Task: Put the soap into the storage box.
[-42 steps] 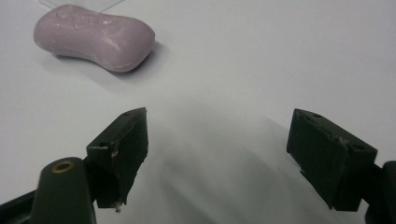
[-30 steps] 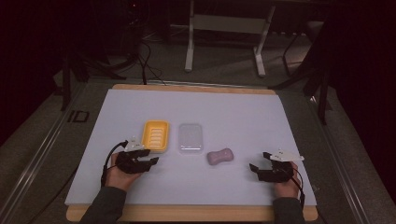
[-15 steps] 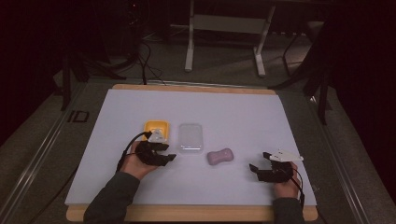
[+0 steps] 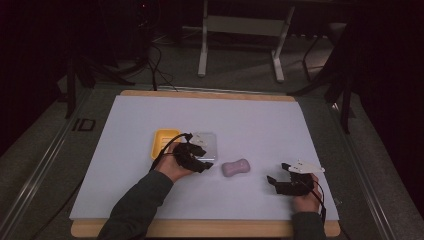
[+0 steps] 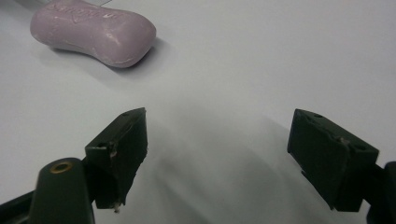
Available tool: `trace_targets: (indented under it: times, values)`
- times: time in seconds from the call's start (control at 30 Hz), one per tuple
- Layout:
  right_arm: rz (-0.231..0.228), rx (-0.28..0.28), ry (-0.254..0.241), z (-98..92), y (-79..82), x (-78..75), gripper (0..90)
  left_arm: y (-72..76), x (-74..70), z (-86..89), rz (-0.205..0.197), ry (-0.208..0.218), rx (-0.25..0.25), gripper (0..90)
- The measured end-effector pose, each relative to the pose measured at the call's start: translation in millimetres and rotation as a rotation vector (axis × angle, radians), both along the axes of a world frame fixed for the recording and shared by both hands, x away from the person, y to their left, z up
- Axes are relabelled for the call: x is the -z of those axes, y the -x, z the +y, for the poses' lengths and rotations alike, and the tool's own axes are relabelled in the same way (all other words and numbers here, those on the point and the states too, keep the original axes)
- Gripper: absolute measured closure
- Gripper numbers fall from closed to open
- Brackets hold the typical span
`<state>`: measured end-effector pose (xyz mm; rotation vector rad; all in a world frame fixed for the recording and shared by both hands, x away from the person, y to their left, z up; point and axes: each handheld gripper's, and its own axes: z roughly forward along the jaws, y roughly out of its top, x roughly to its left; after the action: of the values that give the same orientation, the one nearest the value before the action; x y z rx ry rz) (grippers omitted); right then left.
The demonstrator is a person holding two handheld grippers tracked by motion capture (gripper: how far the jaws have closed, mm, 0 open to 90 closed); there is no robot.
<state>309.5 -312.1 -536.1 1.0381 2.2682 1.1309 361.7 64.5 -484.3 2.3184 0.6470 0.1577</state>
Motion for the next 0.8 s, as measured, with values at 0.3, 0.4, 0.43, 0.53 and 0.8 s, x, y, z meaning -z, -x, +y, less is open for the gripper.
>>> trace_targets:
  times: [0.3,0.4,0.43,0.53,0.8]
  values:
    - [-0.005,0.001,0.002,0.3,0.2,0.1,19.8,-9.8,4.8,-25.1,0.013,0.034,0.038,37.8]
    - [-0.006,0.002,0.005,0.5,0.3,0.1,19.8,-12.4,6.5,-36.2,0.013,0.039,0.054,36.5]
    - [-0.007,0.002,0.006,0.6,0.4,0.1,19.8,-12.4,6.5,-36.2,0.013,0.039,0.054,36.4]
    - [-0.007,0.002,0.006,0.6,0.4,0.2,19.8,-15.2,8.7,-45.2,0.017,0.035,0.066,34.9]
    - [-0.008,0.003,0.004,0.4,0.4,0.2,19.7,-17.6,13.5,-63.4,0.027,0.012,0.098,34.2]
